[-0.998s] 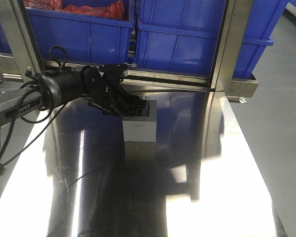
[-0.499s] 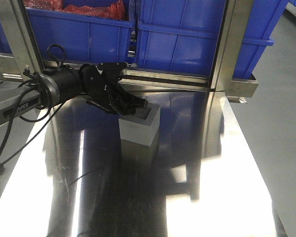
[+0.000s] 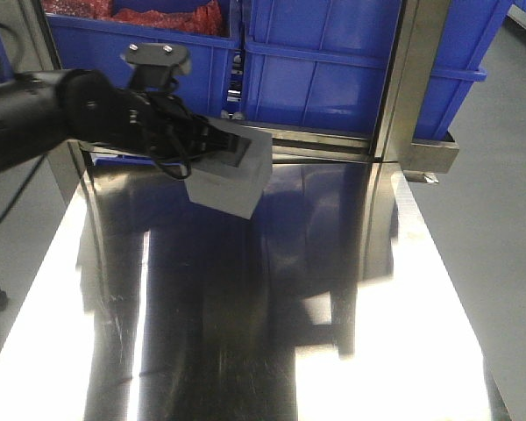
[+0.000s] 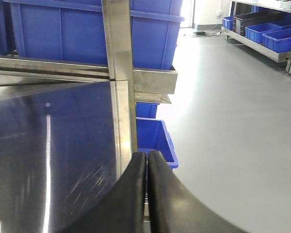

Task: Sort gray base to blue bin
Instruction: 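Lift the gray block off the table with the left gripper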

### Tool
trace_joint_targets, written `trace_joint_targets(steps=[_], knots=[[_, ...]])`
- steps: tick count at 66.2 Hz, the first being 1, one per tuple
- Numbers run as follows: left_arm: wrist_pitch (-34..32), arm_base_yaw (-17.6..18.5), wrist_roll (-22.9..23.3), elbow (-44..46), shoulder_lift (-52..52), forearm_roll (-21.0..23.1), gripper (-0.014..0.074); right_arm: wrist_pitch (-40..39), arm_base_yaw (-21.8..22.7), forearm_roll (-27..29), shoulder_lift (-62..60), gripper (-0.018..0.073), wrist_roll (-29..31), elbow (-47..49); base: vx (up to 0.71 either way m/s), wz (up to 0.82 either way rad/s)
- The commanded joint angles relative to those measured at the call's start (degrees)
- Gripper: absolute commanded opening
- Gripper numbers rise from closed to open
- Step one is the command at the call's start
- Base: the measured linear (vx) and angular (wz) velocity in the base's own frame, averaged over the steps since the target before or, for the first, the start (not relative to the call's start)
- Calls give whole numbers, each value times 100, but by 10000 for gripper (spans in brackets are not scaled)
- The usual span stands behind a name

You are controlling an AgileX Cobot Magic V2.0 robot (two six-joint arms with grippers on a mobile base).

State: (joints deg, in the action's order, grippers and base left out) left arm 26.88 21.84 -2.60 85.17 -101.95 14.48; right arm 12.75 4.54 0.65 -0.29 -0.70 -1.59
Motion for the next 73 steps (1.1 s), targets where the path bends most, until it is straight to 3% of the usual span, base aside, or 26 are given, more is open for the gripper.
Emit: trace_joint_targets(steps=[1,36,58,73], knots=[[-907,29,-12,-449,878,93,2,-415,14,-25,103,-5,70,-12,0,0],[-3111,29,48,-4379,4590,110,2,-415,14,-25,103,-5,70,-12,0,0],[-3244,29,48,-5748,6627,110,2,-415,14,-25,103,-5,70,-12,0,0],[-3166,29,48,-6053,7504,110,2,-415,14,-25,103,-5,70,-12,0,0]])
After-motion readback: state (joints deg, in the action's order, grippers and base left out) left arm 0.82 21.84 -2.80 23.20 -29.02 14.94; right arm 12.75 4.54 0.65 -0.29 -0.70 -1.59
